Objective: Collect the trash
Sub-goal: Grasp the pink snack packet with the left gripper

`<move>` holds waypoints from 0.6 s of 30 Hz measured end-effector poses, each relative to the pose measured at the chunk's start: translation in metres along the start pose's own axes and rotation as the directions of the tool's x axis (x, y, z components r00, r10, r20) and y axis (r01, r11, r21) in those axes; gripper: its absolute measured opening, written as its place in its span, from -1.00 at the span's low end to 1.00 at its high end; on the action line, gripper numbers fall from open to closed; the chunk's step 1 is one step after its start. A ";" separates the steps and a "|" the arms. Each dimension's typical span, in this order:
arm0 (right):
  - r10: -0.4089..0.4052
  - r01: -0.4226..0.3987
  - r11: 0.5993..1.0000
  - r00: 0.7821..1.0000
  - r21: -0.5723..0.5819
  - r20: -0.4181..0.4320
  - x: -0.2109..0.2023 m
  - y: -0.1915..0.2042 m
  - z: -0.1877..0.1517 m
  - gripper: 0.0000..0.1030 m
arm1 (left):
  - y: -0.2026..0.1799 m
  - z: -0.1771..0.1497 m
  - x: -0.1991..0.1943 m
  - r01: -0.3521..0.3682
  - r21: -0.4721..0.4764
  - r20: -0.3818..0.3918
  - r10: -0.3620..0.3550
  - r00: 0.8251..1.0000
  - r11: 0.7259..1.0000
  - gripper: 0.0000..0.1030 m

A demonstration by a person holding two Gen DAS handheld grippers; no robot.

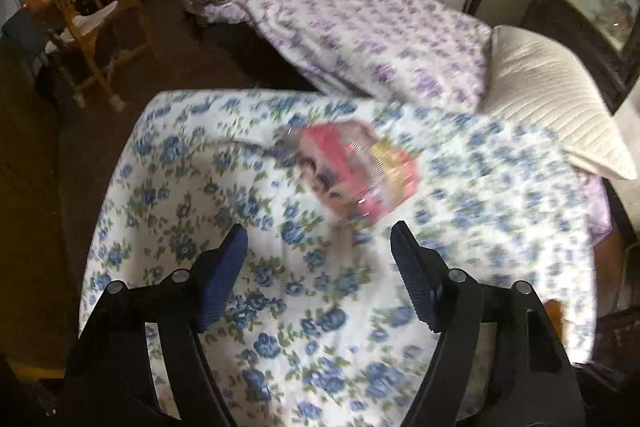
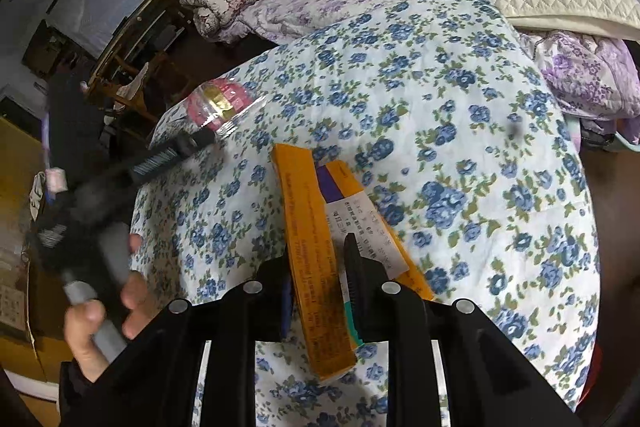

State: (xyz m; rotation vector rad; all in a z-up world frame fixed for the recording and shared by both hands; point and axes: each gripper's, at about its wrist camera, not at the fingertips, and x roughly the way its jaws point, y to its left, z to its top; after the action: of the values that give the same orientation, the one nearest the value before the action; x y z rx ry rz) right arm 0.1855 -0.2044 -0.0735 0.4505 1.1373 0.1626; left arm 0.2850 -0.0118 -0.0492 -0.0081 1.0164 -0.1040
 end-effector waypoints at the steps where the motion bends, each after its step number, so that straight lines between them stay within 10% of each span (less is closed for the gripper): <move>1: 0.007 -0.007 1.000 1.000 0.008 0.000 0.000 -0.002 0.001 -0.53 | -0.002 0.004 -0.009 0.018 0.008 0.003 -0.018 1.000 1.000 0.42; 7: 0.022 -0.022 1.000 1.000 0.019 -0.003 0.002 -0.003 0.006 -0.53 | -0.028 0.048 -0.027 -0.072 0.032 0.026 0.071 0.997 0.997 0.68; 18: 0.072 -0.072 0.997 0.997 0.042 -0.017 0.004 -0.013 0.011 -0.52 | -0.033 0.075 0.041 -0.117 -0.074 -0.255 0.095 0.962 0.990 0.72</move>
State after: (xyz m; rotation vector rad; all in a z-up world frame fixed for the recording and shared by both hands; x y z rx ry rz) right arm 0.1959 -0.2180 -0.0787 0.5283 1.1449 0.2066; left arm 0.3671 -0.0513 -0.0424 -0.0213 1.2727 0.0395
